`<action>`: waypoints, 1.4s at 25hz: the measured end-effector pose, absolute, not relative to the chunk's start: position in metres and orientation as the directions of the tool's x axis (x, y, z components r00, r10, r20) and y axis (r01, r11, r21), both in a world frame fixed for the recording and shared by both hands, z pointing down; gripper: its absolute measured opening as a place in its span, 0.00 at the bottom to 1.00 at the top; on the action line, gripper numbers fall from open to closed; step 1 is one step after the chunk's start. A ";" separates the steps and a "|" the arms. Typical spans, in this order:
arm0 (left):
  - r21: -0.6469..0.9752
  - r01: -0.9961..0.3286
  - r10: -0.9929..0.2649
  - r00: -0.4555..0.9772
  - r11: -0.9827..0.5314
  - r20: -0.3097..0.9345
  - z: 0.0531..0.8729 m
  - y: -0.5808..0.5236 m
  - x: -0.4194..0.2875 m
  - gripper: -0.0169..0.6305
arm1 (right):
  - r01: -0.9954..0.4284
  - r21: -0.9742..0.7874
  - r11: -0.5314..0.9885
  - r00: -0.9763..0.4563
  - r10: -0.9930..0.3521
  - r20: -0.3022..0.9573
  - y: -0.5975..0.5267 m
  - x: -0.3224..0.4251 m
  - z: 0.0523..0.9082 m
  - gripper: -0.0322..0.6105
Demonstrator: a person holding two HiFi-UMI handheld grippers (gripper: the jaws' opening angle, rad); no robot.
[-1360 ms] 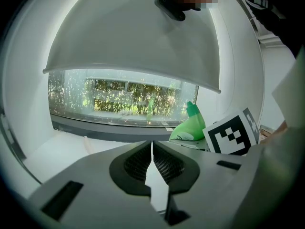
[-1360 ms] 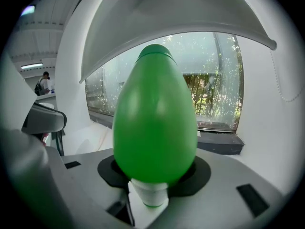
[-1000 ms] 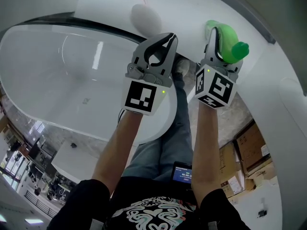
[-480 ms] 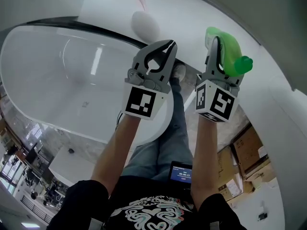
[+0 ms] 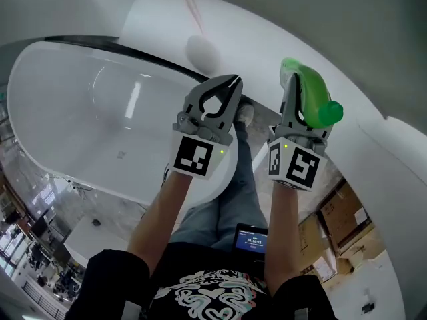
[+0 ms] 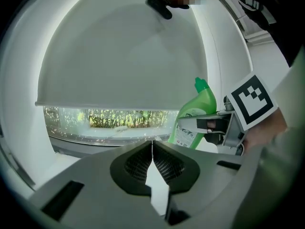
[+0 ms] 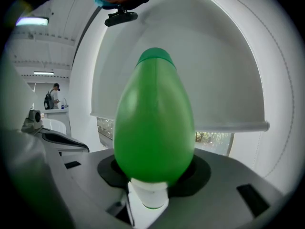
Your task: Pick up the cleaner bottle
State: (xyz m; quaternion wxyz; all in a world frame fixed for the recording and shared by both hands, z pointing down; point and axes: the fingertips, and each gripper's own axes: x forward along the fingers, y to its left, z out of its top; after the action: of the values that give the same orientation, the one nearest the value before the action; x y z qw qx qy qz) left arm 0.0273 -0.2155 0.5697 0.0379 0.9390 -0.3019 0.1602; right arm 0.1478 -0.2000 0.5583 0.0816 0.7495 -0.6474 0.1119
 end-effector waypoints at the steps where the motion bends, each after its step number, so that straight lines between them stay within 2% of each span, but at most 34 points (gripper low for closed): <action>1: -0.028 -0.581 -0.558 0.766 -0.814 0.318 0.564 -0.214 0.026 0.05 | -0.990 -0.021 -0.143 0.132 -0.954 0.268 -0.198 0.147 0.552 0.37; 9: -0.014 -0.614 -0.597 0.762 -0.789 0.251 0.508 -0.219 0.018 0.05 | -0.992 -0.012 -0.128 0.121 -0.960 0.254 -0.178 0.141 0.501 0.37; 16: -0.072 -0.612 -0.611 0.760 -0.788 0.221 0.457 -0.213 0.012 0.05 | -0.992 -0.015 -0.126 0.119 -0.965 0.233 -0.157 0.138 0.456 0.37; 27: 0.005 -0.669 -0.661 0.734 -0.743 0.154 0.389 -0.199 -0.013 0.05 | -0.992 -0.047 -0.116 0.103 -0.970 0.221 -0.129 0.120 0.390 0.37; 30: -0.010 -0.672 -0.665 0.730 -0.741 0.156 0.374 -0.196 -0.019 0.05 | -0.990 -0.057 -0.128 0.114 -0.970 0.214 -0.121 0.120 0.374 0.37; 33: -0.045 -0.658 -0.650 0.726 -0.751 0.226 0.369 -0.190 -0.026 0.05 | -0.988 -0.067 -0.141 0.125 -0.971 0.202 -0.115 0.122 0.363 0.37; 35: -0.052 -0.659 -0.653 0.726 -0.750 0.216 0.359 -0.188 -0.028 0.05 | -0.985 -0.076 -0.153 0.136 -0.971 0.196 -0.111 0.123 0.355 0.37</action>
State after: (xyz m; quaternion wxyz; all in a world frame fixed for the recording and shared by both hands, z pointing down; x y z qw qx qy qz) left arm -0.0278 -0.1882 0.3590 0.0143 0.9289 -0.3531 0.1111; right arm 0.1234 -0.1106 0.3552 0.0354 0.7527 -0.6499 0.0995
